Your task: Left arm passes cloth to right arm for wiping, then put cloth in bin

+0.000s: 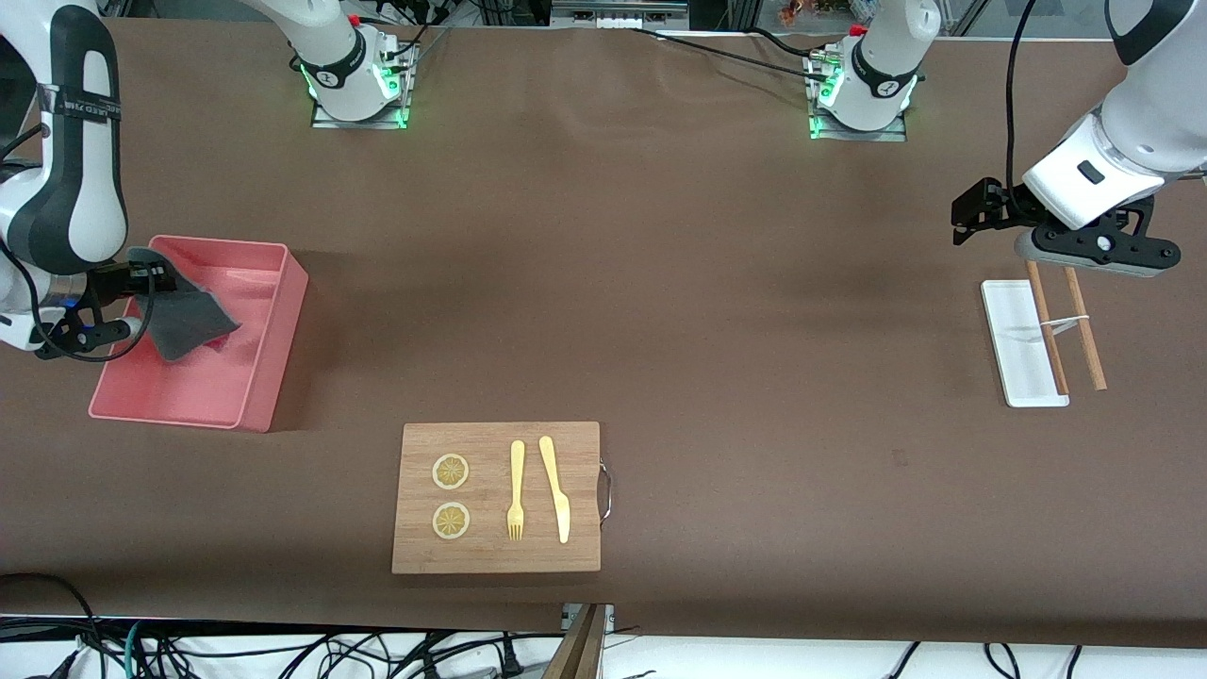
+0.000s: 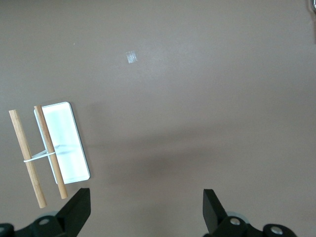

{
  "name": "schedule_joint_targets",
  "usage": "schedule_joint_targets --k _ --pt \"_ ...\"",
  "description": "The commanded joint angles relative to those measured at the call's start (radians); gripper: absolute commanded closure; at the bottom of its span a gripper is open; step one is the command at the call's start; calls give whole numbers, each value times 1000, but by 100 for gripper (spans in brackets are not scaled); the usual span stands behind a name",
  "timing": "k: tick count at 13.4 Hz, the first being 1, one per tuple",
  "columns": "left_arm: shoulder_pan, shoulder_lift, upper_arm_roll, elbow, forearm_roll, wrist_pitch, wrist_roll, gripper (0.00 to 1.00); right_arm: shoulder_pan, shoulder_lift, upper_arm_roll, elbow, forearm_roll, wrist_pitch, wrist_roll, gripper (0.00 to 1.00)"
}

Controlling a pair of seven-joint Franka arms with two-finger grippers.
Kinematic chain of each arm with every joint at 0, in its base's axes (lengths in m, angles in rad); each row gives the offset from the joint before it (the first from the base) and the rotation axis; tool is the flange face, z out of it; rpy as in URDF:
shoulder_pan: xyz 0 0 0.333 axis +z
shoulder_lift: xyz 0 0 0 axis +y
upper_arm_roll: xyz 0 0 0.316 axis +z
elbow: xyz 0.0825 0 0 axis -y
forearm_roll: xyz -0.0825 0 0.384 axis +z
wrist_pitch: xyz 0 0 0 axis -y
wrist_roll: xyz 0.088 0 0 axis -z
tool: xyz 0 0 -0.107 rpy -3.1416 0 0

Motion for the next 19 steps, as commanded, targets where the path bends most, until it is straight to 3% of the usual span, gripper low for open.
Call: schedule_joint_targets --k 1,10,15,19 --pt "5 -19 0 -12 -21 -6 5 0 21 -19 8 58 5 -47 -3 0" --pt "6 -19 0 -12 -21 -7 5 0 166 -44 10 395 67 -392 155 0" --pt "6 -19 0 -12 -21 -7 5 0 222 -181 23 390 36 -467 247 0" --pt "6 -19 0 -12 -21 -7 5 0 -30 -307 379 278 -48 -417 434 0"
